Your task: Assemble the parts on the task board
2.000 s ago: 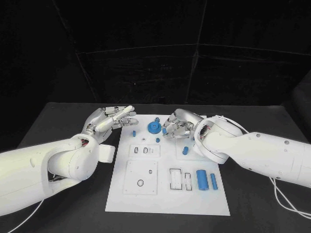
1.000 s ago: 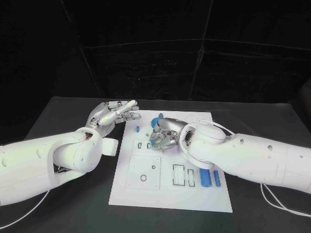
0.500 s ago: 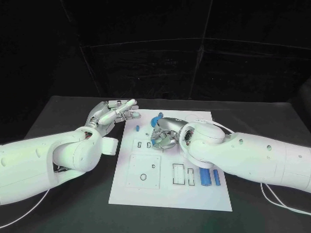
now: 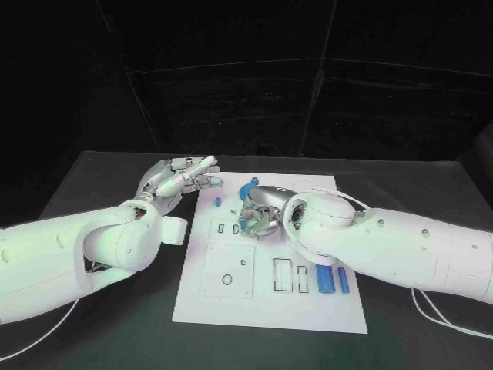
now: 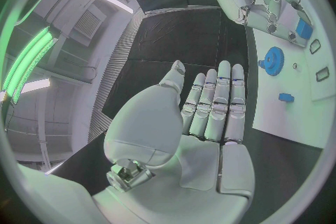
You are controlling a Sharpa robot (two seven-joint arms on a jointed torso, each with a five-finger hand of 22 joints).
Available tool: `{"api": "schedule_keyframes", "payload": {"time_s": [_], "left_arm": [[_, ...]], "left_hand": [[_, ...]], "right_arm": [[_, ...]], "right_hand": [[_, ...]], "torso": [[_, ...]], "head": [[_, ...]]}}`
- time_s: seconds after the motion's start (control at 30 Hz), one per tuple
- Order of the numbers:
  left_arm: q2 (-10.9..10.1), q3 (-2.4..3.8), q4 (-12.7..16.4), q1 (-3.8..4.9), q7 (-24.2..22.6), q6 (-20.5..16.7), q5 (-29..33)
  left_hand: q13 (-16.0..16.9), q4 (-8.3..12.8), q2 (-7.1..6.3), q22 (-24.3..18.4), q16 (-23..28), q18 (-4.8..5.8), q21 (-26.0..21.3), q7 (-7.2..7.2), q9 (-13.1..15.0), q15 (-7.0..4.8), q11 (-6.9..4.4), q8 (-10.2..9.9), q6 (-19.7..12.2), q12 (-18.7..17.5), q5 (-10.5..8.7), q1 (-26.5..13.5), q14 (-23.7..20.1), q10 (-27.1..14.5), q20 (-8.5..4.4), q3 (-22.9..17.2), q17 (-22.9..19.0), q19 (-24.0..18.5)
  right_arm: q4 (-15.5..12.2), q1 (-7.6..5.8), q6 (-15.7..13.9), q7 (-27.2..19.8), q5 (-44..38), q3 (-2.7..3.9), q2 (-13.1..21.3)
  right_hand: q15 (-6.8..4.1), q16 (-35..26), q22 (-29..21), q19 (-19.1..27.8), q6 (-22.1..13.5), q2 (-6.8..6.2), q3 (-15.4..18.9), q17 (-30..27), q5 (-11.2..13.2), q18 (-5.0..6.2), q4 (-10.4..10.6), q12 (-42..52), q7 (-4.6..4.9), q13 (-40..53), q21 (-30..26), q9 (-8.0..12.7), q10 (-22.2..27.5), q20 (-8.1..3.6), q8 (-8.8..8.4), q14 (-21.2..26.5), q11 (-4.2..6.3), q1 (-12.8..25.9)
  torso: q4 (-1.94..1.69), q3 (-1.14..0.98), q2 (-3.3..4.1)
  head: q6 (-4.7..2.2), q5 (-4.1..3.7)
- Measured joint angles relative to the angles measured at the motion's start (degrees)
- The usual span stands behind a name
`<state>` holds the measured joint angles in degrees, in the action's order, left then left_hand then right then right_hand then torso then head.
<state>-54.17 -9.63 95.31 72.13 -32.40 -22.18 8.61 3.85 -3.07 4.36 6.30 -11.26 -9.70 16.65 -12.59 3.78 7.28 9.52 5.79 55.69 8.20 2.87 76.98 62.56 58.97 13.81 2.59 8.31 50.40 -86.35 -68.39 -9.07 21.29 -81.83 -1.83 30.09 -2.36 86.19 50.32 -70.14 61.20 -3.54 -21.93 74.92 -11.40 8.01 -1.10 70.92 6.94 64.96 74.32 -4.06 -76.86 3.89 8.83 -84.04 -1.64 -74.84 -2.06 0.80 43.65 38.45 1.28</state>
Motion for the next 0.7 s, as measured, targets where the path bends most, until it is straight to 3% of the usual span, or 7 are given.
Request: {"api": "schedule_keyframes", "payload": {"time_s": [0.7], "left_arm": [[0.0,0.0,-0.03,0.0,0.04,0.03,0.02]], "left_hand": [[0.0,0.0,0.0,-0.06,0.0,0.0,0.0,0.0,0.0,0.0,0.0,0.0,0.0,0.0,0.0,0.0,0.0,0.0,0.0,0.0,-0.01,0.0]], "right_arm": [[-0.17,-0.05,1.48,0.68,-1.31,0.09,0.02]], "right_hand": [[0.0,0.0,-0.54,0.21,-0.97,-1.58,0.11,-0.01,-0.6,0.0,-0.11,-1.04,0.31,-1.09,-0.24,-0.75,1.03,0.21,-0.7,0.0,-0.61,1.57]], "torso": [[0.02,-0.01,-0.01]], "head": [[0.49,-0.05]]}}
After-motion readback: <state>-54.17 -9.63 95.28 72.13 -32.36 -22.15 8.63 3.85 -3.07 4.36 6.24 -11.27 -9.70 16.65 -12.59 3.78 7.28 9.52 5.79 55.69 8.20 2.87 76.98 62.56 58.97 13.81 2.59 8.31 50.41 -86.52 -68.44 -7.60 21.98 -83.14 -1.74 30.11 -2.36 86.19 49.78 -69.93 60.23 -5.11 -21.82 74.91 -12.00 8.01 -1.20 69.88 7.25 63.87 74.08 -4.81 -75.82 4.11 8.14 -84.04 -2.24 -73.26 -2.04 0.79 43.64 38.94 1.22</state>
